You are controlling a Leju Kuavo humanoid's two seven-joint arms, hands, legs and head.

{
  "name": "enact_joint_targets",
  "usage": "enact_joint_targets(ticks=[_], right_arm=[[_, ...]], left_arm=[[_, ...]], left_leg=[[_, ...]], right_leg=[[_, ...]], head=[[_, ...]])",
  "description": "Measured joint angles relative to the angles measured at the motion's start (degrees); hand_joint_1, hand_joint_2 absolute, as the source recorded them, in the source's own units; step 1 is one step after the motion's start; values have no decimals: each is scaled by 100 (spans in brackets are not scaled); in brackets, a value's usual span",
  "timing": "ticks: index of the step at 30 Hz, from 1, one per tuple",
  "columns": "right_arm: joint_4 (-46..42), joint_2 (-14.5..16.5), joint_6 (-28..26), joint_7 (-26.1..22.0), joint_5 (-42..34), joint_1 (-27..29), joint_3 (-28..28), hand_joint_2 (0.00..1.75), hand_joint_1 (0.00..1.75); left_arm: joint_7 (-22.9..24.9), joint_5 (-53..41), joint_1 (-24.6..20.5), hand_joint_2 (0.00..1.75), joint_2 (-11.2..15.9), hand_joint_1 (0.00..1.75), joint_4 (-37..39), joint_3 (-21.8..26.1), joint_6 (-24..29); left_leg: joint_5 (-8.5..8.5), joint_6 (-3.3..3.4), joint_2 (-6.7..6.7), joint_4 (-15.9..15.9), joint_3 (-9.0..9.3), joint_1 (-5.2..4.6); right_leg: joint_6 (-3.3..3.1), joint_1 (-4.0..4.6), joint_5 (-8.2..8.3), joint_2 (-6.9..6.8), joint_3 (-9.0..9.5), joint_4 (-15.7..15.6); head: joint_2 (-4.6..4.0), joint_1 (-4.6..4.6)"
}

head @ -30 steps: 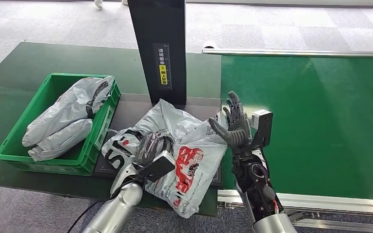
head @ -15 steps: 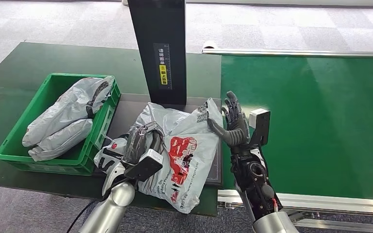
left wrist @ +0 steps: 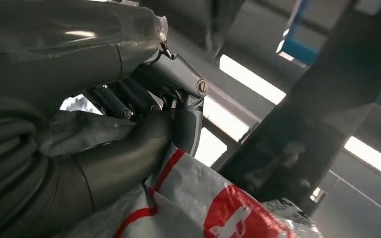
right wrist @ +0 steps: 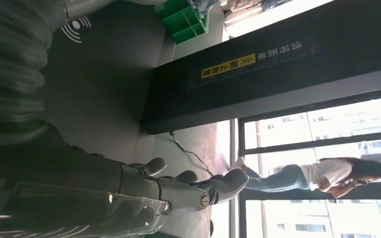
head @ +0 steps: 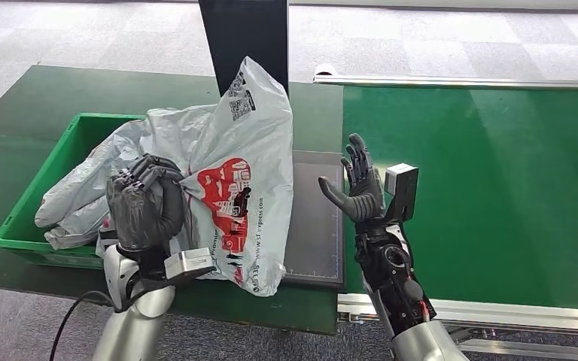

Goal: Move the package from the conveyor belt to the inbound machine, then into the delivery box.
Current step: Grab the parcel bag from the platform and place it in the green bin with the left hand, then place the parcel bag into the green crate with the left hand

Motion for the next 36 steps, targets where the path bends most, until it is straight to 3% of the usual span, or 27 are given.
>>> enact_joint_targets(ticks=[3,10,13,17,19,22,28,30,33,36], right_arm=[[0,-1,8,-3,39,48,13,175,0],[-8,-44,45,6,39,188,36,175,0],[-13,-79,58,12,26,243,38,175,0],[-17,-94,69,11,25,302,51,175,0],[-17,-94,68,11,25,319,55,175,0],[-35,-96,64,11,21,350,57,175,0],[-89,-119,60,12,3,406,55,175,0],[-93,-122,64,21,5,408,55,175,0],[-84,-122,87,33,12,391,55,175,0],[-36,-122,155,34,35,341,51,175,0]], left_arm=[[291,-991,-243,175,-91,175,-236,607,1],[647,-1973,-845,175,-127,175,-366,1757,5],[1264,-2578,-1095,175,-70,175,-277,2038,5],[3176,-3407,-1820,175,398,175,699,2189,3],[3843,-3498,-2201,175,711,175,1371,2184,1],[4287,-3505,-2560,175,1085,175,2002,2152,1],[4532,-3506,-2924,175,1507,175,2751,2156,-37],[4788,-3511,-3091,175,1595,175,3121,2096,-397],[5402,-3516,-3397,175,1740,175,3934,1851,-1468],[5720,-3518,-3655,175,1819,175,4696,1599,-2393]], left_leg=[[1,-1,2,0,3,1],[3,-3,5,0,5,6],[3,-3,3,0,3,5],[6,-4,4,0,5,5],[11,-7,11,0,7,7],[14,-10,14,0,7,9],[12,-9,13,0,2,8],[12,-8,12,0,1,7],[13,-8,12,0,2,7],[16,-9,15,0,3,7]], right_leg=[[-1,1,1,0,0,0],[-2,6,1,0,-1,2],[-1,5,1,0,-1,2],[-6,6,5,0,0,2],[-12,9,10,1,-1,3],[-15,11,11,2,-3,6],[-13,9,8,2,-8,6],[-13,9,8,1,-8,4],[-14,8,10,1,-5,4],[-15,9,14,2,-5,5]], head=[[0,-2],[0,-1],[0,0],[0,-1],[0,-2],[0,0],[0,0],[0,0],[0,-1],[0,1]])
